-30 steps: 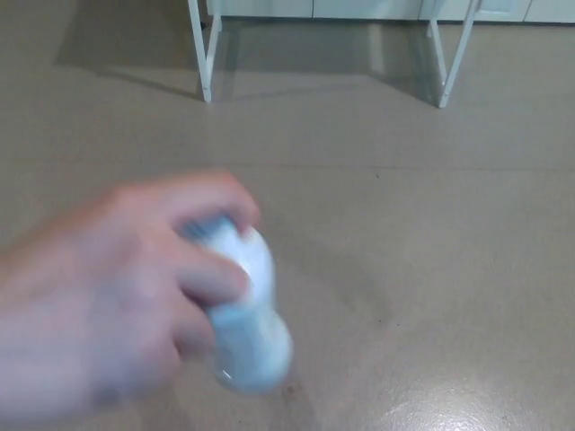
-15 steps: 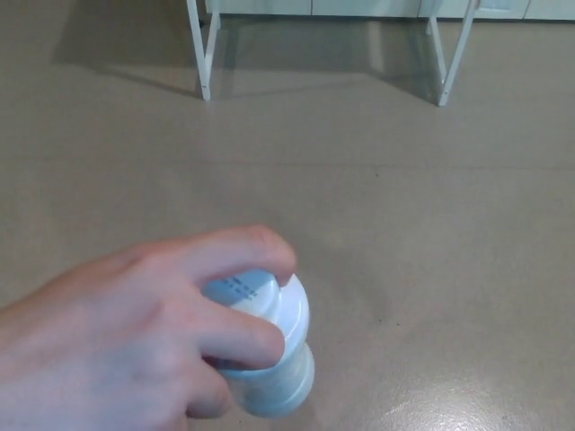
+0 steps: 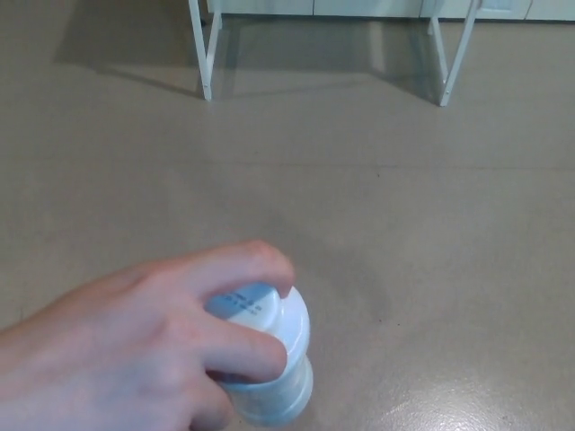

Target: The robot picks up a bottle from a person using its left hand and walk towards the table in frontand put the bottle on the table.

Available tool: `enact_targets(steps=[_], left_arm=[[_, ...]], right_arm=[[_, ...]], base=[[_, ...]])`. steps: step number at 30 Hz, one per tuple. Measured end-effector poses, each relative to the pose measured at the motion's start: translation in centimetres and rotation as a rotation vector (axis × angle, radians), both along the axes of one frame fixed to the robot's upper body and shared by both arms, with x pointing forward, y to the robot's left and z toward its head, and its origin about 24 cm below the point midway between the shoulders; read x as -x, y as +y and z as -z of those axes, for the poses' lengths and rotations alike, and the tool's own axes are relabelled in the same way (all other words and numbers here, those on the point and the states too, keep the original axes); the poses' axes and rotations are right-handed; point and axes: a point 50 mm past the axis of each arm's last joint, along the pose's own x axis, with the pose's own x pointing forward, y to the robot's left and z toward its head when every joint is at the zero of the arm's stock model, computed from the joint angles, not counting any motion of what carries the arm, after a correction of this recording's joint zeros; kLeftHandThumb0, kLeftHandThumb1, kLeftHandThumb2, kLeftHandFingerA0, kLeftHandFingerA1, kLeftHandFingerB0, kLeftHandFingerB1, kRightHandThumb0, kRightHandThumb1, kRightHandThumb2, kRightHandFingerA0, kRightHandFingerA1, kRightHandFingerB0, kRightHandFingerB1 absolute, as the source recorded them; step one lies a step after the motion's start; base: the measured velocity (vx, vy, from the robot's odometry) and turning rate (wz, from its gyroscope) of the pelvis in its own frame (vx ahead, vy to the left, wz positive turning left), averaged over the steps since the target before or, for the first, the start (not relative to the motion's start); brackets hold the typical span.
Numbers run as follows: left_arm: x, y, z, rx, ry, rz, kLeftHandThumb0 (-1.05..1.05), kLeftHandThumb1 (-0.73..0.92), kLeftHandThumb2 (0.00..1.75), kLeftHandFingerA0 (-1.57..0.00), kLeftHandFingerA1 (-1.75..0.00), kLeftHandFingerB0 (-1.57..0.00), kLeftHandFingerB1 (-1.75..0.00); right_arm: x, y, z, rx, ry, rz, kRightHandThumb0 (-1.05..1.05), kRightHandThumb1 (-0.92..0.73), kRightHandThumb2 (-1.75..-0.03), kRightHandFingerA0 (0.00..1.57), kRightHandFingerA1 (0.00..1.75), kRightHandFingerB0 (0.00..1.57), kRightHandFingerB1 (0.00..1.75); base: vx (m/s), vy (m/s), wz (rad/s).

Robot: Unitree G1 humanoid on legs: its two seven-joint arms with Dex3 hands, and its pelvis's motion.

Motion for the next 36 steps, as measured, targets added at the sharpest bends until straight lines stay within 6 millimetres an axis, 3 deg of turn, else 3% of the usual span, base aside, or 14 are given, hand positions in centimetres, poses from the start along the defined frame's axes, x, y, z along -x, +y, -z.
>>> enact_targets(steps=[1,11,12,13,18,19,20,23,24,30,31,32,33,36], left_arm=[[-0.3,-0.7,-0.7,0.006,-0.034,0.035,-0.57,0.37,0.74,-0.04,-0.17,0.00,-0.19],[-2.4,-7.0,-6.8,0.078,-0.311,0.325,-0.57,0.36,0.76,0.00,-0.23,0.00,-0.18],[-2.5,-7.7,-7.6,0.087,-0.341,0.357,-0.54,0.35,0.73,-0.06,-0.29,0.00,-0.17],[-2.6,-8.1,-8.1,0.093,-0.360,0.377,-0.52,0.34,0.72,-0.04,-0.40,-0.02,-0.17],[-2.6,-11.3,-11.6,0.144,-0.477,0.528,-0.52,0.34,0.72,-0.04,-0.40,-0.02,-0.17],[-2.6,-11.8,-12.3,0.150,-0.494,0.555,-0.42,0.54,0.74,-0.57,-0.54,-0.16,-0.38],[-2.4,-12.6,-13.0,0.161,-0.516,0.589,-0.35,0.69,0.63,-0.79,-0.51,-0.26,-0.31],[-1.8,-14.6,-14.3,0.197,-0.547,0.662,-0.35,0.69,0.63,-0.79,-0.51,-0.26,-0.31],[-1.7,-15.1,-14.6,0.206,-0.552,0.682,-0.21,0.81,0.66,-1.20,-0.75,-0.51,-0.37],[-1.1,-17.1,-14.9,0.241,-0.512,0.723,-0.21,0.79,0.65,-1.17,-0.75,-0.49,-0.37],[-1.1,-17.2,-14.9,0.240,-0.502,0.725,-0.11,0.76,0.75,-1.14,-1.02,-0.92,-0.71],[-1.1,-17.3,-14.9,0.238,-0.491,0.726,-0.11,0.76,0.75,-1.14,-1.02,-0.92,-0.71],[-1.1,-17.4,-14.8,0.234,-0.480,0.728,-0.09,0.73,0.80,-1.05,-1.22,-0.87,-1.02],[-1.2,-17.7,-15.0,0.224,-0.478,0.720,-0.10,0.77,0.78,-0.99,-1.35,-0.79,-1.11]], right_arm=[[-0.1,0.0,0.0,0.000,-0.001,-0.001,-0.19,-0.68,-0.60,0.73,0.51,0.58,0.43],[-0.4,0.3,0.1,-0.006,-0.005,-0.010,-0.19,-0.68,-0.59,0.73,0.50,0.59,0.43],[-0.4,0.3,0.1,-0.006,-0.006,-0.011,-0.21,-0.67,-0.59,0.73,0.49,0.59,0.42],[-0.5,0.3,0.1,-0.006,-0.006,-0.013,-0.29,-0.60,-0.73,0.69,0.57,0.56,0.51],[-0.7,0.5,0.1,-0.005,-0.005,-0.026,-0.29,-0.60,-0.73,0.69,0.57,0.56,0.51],[-0.7,0.5,0.1,-0.005,-0.003,-0.029,-0.20,-0.68,-0.60,0.72,0.49,0.59,0.43],[-0.8,0.5,0.1,-0.004,-0.001,-0.032,-0.19,-0.68,-0.60,0.72,0.49,0.59,0.43],[-1.0,0.6,0.1,-0.003,0.001,-0.043,-0.19,-0.68,-0.60,0.72,0.49,0.59,0.43],[-1.0,0.6,0.1,-0.003,0.001,-0.046,-0.20,-0.69,-0.60,0.71,0.49,0.58,0.43],[-2.0,0.7,-0.1,-0.004,-0.005,-0.055,-0.20,-0.68,-0.60,0.72,0.49,0.58,0.42],[-2.2,0.8,-0.1,-0.004,-0.006,-0.056,-0.24,-0.67,-0.59,0.68,0.47,0.58,0.42],[-2.3,0.8,-0.2,-0.004,-0.006,-0.057,-0.24,-0.67,-0.59,0.68,0.47,0.58,0.42],[-2.5,0.8,-0.2,-0.005,-0.007,-0.059,-0.23,-0.68,-0.60,0.66,0.46,0.57,0.41],[-2.7,0.8,-0.3,-0.006,-0.010,-0.059,-0.22,-0.69,-0.60,0.66,0.46,0.57,0.41]], base=[[0.00,0.000,0.00],[0.00,0.000,0.00],[0.00,0.000,0.00],[0.00,0.000,0.00],[0.00,0.000,0.00],[0.00,0.000,0.00],[0.00,0.000,0.00],[0.00,0.000,0.00],[0.00,0.000,0.00],[0.00,0.000,0.00],[0.00,0.000,0.00],[0.00,0.000,0.00],[0.00,0.000,0.00],[0.00,0.000,0.00]])
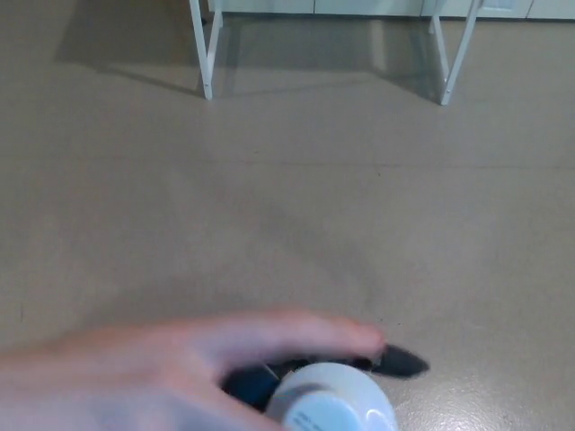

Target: The robot picks up a bottle from a person using its left hand and walk towards the table in frontand put the bottle on the table.

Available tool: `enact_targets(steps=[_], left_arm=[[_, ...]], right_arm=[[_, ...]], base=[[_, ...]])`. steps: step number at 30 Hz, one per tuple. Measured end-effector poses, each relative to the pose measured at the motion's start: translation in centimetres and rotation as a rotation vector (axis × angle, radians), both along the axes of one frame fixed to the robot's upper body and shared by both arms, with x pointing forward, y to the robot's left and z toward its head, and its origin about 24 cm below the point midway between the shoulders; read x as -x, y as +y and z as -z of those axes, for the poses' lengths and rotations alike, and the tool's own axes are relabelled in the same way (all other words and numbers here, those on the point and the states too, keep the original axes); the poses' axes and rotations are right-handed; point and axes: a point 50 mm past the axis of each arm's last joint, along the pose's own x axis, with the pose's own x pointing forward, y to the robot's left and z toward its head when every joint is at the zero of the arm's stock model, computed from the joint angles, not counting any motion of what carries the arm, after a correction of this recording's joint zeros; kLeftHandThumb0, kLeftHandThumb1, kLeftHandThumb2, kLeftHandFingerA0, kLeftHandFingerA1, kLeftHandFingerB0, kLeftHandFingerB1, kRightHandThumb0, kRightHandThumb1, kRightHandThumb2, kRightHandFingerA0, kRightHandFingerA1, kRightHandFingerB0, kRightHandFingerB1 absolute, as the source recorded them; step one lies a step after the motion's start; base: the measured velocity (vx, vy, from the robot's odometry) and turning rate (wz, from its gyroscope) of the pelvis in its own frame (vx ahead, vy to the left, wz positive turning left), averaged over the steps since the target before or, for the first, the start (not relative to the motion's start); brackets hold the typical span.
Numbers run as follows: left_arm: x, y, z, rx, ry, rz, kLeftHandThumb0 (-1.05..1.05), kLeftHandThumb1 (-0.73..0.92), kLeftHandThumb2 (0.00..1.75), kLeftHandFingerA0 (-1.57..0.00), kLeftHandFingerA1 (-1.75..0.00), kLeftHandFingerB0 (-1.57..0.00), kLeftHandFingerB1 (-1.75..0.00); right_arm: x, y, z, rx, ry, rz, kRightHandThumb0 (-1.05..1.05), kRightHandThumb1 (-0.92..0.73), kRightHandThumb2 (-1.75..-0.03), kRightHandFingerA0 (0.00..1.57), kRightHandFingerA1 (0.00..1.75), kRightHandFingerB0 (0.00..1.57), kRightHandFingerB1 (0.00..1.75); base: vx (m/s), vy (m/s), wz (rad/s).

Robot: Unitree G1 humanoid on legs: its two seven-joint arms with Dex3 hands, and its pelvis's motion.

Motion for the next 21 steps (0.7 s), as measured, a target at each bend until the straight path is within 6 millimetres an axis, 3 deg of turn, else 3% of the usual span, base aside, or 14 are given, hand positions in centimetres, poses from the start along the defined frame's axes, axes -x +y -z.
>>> enact_targets(steps=[7,10,21], left_arm=[[0.10,-0.07,0.06,0.004,0.002,-0.044,-0.11,0.79,0.74,-0.94,-1.36,-0.79,-1.07],[0.19,-0.02,0.21,-0.001,0.010,-0.053,-0.11,0.78,0.75,-0.97,-1.33,-0.79,-1.08],[-0.02,0.36,0.32,-0.012,0.020,-0.086,-0.12,0.77,0.71,-1.05,-1.22,-0.83,-1.03]], right_arm=[[-0.06,-0.05,-0.03,-0.002,0.001,0.006,-0.22,-0.68,-0.60,0.68,0.46,0.57,0.41],[-0.02,-0.05,0.00,-0.001,0.005,0.005,-0.23,-0.66,-0.59,0.73,0.49,0.59,0.41],[-0.40,-0.02,-0.09,-0.004,0.009,-0.006,-0.23,-0.67,-0.60,0.71,0.47,0.59,0.41]], base=[[0.00,0.000,0.00],[0.00,0.000,0.00],[0.04,-0.020,0.04]])
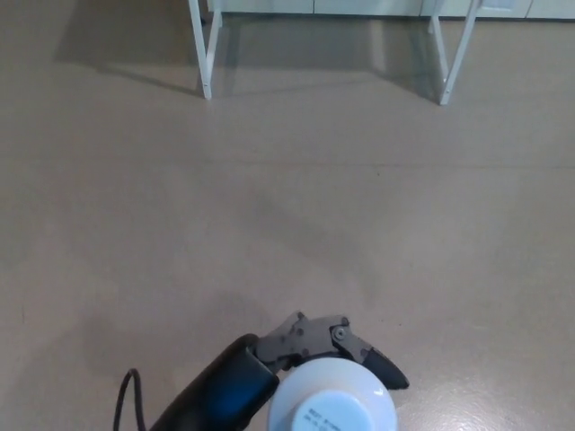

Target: The robot picks up a bottle from a person using its left hand and walk towards the table in frontand put the bottle on the table.

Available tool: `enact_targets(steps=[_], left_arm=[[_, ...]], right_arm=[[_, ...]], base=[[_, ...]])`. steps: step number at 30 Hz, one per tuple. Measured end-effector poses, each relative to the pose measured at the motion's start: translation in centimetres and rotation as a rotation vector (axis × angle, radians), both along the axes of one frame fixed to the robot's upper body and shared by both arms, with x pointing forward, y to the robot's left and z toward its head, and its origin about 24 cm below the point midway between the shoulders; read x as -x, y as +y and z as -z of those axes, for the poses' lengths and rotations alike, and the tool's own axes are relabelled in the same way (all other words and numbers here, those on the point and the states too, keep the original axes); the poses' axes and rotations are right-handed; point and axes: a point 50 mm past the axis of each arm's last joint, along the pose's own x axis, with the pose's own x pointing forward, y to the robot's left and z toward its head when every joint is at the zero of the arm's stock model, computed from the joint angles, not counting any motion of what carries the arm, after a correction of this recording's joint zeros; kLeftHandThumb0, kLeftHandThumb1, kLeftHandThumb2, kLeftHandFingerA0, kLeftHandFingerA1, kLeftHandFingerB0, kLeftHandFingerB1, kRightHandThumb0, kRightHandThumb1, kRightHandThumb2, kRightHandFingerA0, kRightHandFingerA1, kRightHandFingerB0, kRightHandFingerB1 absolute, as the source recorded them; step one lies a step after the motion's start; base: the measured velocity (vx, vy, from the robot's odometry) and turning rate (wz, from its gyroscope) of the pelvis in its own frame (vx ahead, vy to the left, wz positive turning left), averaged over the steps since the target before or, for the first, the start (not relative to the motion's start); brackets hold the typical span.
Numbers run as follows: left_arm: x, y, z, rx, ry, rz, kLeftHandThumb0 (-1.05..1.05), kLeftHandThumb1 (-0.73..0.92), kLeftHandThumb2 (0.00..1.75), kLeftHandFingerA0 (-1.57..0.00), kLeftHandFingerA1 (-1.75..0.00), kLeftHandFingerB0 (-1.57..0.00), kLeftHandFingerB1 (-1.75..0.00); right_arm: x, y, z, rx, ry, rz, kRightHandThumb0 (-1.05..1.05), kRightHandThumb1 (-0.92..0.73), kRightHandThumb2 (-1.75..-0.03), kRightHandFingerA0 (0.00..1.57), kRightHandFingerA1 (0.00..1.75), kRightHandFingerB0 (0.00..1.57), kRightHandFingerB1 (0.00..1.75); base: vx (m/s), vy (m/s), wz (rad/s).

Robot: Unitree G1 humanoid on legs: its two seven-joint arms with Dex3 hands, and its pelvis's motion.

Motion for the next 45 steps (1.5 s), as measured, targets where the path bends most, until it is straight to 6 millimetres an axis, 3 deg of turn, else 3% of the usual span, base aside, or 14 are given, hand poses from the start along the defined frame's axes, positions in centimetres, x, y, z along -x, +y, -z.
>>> enact_targets(steps=[19,35,45], left_arm=[[-0.22,0.58,0.08,-0.017,0.003,-0.025,-0.12,0.77,0.69,-1.00,-1.20,-0.82,-1.01],[0.14,0.20,0.34,-0.013,0.022,-0.004,-0.14,0.77,0.72,-0.97,-1.22,-0.77,-1.03],[0.31,0.12,0.45,-0.028,0.020,0.003,-0.13,0.77,0.72,-0.99,-1.21,-0.77,-1.04]], right_arm=[[-0.20,0.41,0.24,-0.004,0.033,-0.030,-0.23,-0.68,-0.60,0.69,0.45,0.57,0.40],[-0.35,0.07,0.04,0.002,0.044,-0.026,-0.24,-0.67,-0.60,0.66,0.44,0.57,0.40],[-0.14,0.18,0.21,-0.009,0.060,-0.024,-0.24,-0.68,-0.60,0.68,0.45,0.58,0.41]], base=[[0.17,0.092,-0.07],[0.30,-0.181,0.19],[0.39,0.067,-0.23]])
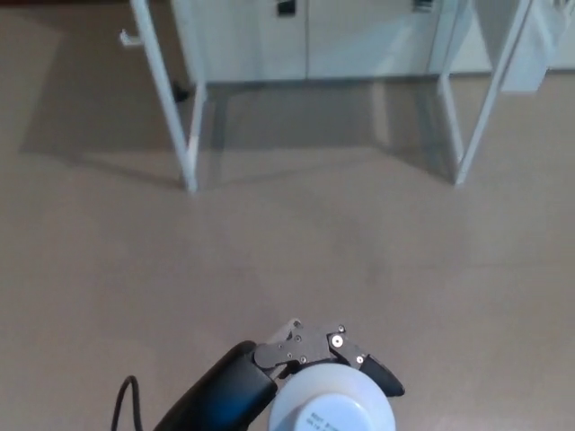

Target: The robot picks up a bottle from a person using its left hand and walk towards the table in frontand put the bottle on the table.

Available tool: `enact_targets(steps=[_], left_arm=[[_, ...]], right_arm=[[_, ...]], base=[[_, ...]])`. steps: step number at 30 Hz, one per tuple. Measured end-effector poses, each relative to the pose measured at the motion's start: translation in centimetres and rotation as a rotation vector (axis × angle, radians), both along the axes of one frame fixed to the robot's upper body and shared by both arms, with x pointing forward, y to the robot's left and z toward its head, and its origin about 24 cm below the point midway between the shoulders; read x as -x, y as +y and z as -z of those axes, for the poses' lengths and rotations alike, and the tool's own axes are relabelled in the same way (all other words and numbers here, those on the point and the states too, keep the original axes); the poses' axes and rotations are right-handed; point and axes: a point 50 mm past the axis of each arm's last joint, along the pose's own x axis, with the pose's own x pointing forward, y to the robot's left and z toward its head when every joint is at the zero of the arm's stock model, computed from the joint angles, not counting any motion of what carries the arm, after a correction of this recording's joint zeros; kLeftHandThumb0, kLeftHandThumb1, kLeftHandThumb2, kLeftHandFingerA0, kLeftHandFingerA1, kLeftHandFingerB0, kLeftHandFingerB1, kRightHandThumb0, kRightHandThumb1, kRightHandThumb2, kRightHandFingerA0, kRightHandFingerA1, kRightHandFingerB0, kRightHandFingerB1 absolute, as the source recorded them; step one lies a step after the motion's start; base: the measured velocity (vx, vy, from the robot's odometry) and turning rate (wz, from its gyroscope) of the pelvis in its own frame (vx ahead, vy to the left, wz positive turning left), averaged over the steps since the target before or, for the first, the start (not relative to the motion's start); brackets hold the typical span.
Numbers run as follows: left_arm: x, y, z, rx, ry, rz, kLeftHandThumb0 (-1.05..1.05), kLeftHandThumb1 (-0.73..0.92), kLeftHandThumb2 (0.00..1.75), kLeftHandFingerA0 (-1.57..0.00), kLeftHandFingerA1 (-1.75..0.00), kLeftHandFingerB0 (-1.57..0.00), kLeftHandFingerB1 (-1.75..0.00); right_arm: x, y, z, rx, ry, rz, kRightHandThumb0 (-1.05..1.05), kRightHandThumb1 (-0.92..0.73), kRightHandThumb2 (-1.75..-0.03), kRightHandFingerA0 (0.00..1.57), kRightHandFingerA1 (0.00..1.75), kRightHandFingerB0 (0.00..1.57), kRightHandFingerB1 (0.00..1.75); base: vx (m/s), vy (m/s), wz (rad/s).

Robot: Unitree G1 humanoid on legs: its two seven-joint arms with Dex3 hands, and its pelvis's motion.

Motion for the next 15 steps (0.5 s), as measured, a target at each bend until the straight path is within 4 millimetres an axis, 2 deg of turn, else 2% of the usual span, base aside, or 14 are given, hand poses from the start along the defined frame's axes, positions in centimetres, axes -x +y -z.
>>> enact_targets(steps=[2,7,13,15], left_arm=[[-0.09,0.13,-0.04,-0.009,-0.008,-0.005,-0.13,0.77,0.72,-0.99,-1.21,-0.77,-1.04],[0.01,0.11,0.06,-0.013,-0.003,-0.002,-0.11,0.76,0.74,-0.99,-1.23,-0.79,-1.04],[0.12,0.07,0.15,-0.022,-0.003,0.003,-0.14,0.77,0.72,-0.99,-1.23,-0.79,-1.03],[0.10,-0.05,0.17,-0.021,-0.003,0.005,-0.13,0.78,0.71,-0.99,-1.22,-0.78,-1.02]], right_arm=[[-0.53,0.15,-0.14,-0.005,-0.014,-0.008,-0.24,-0.68,-0.60,0.68,0.45,0.58,0.41],[-0.16,0.20,0.04,-0.010,-0.001,-0.007,-0.25,-0.68,-0.60,0.71,0.45,0.58,0.41],[0.05,0.15,0.11,-0.008,0.009,-0.006,-0.25,-0.68,-0.60,0.71,0.46,0.57,0.41],[-0.14,0.36,0.15,-0.012,0.008,-0.016,-0.26,-0.69,-0.60,0.71,0.45,0.58,0.41]], base=[[0.46,0.157,-0.61],[0.40,0.017,0.06],[0.44,-0.163,0.10],[0.56,-0.270,0.65]])
